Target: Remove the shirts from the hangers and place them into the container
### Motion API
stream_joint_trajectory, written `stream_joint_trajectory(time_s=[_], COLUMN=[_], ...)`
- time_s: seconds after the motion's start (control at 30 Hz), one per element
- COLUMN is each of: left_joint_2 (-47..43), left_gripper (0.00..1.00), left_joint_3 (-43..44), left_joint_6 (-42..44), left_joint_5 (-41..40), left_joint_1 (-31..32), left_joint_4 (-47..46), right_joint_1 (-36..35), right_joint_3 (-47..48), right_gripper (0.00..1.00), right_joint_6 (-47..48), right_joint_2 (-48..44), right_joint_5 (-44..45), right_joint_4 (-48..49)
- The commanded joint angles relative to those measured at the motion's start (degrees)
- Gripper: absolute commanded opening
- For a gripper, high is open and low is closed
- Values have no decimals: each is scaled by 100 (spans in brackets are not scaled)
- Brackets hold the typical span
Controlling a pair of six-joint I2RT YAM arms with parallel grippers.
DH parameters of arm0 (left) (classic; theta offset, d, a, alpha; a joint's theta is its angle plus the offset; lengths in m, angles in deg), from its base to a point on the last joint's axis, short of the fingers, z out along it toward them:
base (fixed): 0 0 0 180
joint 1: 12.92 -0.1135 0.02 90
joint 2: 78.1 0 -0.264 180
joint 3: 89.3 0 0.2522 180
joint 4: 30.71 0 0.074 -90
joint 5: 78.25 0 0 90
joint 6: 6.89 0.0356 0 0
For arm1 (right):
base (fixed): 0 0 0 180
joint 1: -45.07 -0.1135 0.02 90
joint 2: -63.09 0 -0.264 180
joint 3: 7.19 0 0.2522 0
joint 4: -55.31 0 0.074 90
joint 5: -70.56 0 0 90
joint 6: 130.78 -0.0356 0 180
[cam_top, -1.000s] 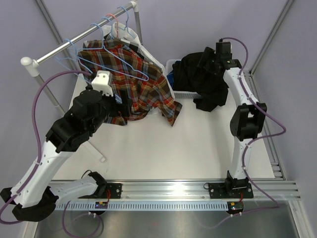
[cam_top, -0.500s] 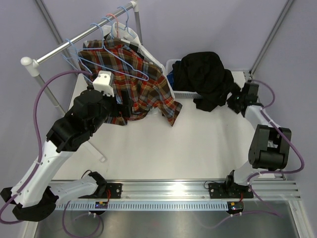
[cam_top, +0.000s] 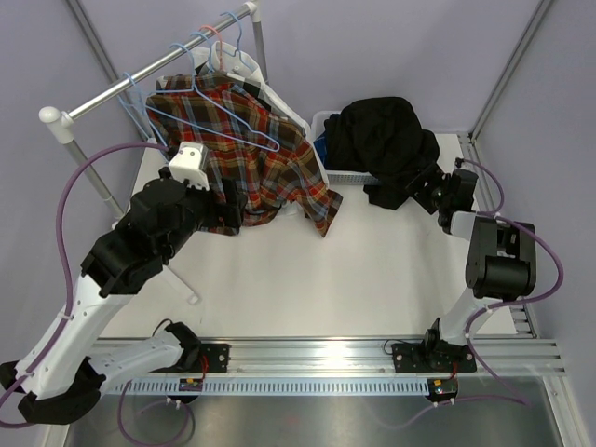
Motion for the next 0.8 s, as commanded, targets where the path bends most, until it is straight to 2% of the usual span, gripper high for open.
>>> stream_joint_trajectory(time_s=[0.0,0.13,0.27,0.37,0.4,0.47,0.5,0.53,0.67,0.77], left_joint_2=[-162,-197,-188,-171,-162,-136,-127,-92,-39,14], left_gripper=[99,99,99,99,99,99,99,99,99,99], left_joint_3=[-71,-115,-106,-89,-89,-89,-80,-71,-45,-19], left_joint_6=[55,55,72,98,107,125,125,134,151,195], left_joint_5=[-112,-165,-218,-244,-262,-262,-262,-253,-236,-253], left_joint_1=[-13,-13,-13,-13,-13,-13,-13,-13,-13,-13], left_joint_4=[-252,-252,-252,-243,-252,-252,-252,-252,-252,-252], right_joint_1=[24,24,24,24,24,24,24,24,-11,-186], right_joint_3=[220,405,519,581,581,572,563,563,650,1245], right_gripper=[95,89,72,47,32,15,3,0,0,0], right_joint_6=[-56,40,172,260,286,357,400,427,567,822], right_joint_2=[191,368,464,491,465,403,307,228,-290,-669], right_joint_5=[-248,-292,-310,-389,-398,-398,-398,-406,-240,-126], right_joint_4=[717,673,656,638,629,559,515,437,-414,-1291])
